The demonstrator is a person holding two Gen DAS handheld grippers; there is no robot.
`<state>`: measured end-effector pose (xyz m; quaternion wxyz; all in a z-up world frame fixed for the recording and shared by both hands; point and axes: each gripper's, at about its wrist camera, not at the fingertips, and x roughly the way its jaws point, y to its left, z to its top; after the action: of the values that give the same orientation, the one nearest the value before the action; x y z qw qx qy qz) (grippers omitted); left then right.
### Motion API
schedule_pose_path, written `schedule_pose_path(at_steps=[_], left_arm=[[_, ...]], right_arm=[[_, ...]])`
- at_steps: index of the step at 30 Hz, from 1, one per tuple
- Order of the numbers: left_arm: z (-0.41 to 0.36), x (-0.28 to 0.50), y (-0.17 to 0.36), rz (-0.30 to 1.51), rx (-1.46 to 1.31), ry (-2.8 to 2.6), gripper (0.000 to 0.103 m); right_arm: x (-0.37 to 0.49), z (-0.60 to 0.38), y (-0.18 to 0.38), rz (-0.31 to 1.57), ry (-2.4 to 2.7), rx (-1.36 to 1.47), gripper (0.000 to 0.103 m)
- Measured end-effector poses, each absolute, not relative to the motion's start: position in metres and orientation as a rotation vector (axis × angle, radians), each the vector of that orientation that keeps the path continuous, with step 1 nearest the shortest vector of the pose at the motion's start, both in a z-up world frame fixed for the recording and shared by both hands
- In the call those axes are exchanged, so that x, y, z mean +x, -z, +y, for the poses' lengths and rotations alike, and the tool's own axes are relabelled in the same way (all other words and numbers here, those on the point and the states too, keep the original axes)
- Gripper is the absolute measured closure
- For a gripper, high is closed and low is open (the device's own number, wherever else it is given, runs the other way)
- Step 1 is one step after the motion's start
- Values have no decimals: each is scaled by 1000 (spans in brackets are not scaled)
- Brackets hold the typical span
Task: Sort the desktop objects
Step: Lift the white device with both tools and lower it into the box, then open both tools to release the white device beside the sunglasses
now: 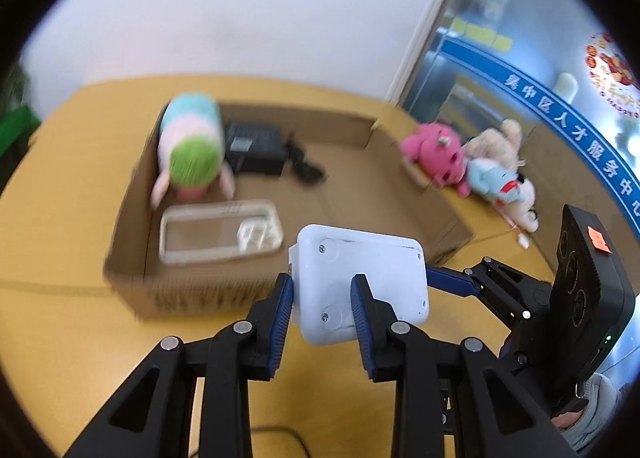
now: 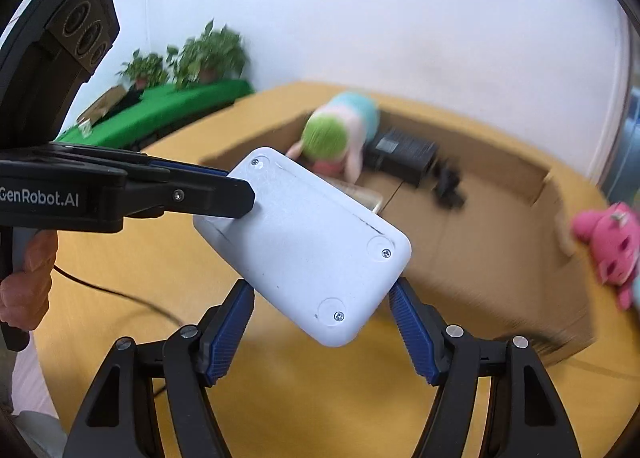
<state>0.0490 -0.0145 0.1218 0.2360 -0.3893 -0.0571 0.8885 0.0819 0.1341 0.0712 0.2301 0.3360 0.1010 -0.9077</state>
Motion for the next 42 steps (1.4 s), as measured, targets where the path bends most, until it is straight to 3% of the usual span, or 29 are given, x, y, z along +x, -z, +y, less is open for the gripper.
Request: schedule_pose_path(at_steps=[9, 15, 18, 24, 30, 42], left_arm=[[39, -21, -179, -85, -965, -2425, 74], [66, -81, -174, -85, -1077, -2382, 74], [77, -106, -152, -73, -1189, -2345, 75], [79, -140, -88, -218, -1387, -2197, 82], [73, -152, -51, -217, -1499, -2182, 82], [58, -166, -18, -191, -1702, -2120, 82]], right_arm=[[17, 177, -135, 366, 2565, 841, 34], [-53, 207, -144, 342, 2473, 952, 34], [-83, 212, -135, 366, 2450, 1013, 34], [-134, 222, -84, 386, 2373, 1223, 36], [-163, 229, -26, 233, 2241, 1428, 39], [-170, 215, 14, 51, 1996, 1650, 34]])
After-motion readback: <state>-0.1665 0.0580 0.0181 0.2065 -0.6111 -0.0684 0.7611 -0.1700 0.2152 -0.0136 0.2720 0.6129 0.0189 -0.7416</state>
